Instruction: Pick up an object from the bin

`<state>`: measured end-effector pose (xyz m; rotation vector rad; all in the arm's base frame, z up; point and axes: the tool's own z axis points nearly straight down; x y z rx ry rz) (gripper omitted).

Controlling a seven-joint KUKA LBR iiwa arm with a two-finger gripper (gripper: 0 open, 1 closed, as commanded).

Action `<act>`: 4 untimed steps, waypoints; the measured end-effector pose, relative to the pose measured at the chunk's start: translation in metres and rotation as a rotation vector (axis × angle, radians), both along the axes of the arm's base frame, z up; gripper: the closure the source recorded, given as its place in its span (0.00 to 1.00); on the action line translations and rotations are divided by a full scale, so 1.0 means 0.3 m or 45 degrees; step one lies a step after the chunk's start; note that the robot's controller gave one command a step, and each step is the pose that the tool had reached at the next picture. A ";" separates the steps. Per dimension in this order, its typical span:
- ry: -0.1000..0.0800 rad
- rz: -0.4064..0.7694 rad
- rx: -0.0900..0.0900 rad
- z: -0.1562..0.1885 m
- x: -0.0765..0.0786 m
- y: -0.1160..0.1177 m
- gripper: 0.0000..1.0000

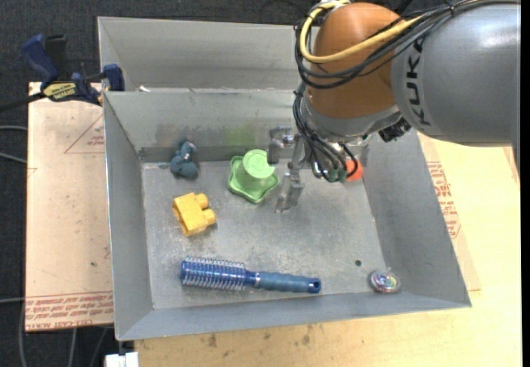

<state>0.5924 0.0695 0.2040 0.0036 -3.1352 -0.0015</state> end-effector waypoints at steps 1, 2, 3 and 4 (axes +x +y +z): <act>-0.015 0.031 0.007 -0.445 -0.082 0.493 0.00; -0.038 0.136 0.010 -0.427 -0.340 0.359 0.00; -0.041 0.438 0.006 -0.435 -0.358 0.298 0.00; -0.038 0.640 0.002 -0.437 -0.352 0.185 0.00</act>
Offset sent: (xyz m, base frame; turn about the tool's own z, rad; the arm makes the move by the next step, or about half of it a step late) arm -0.0250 0.1419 -0.1340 -0.0159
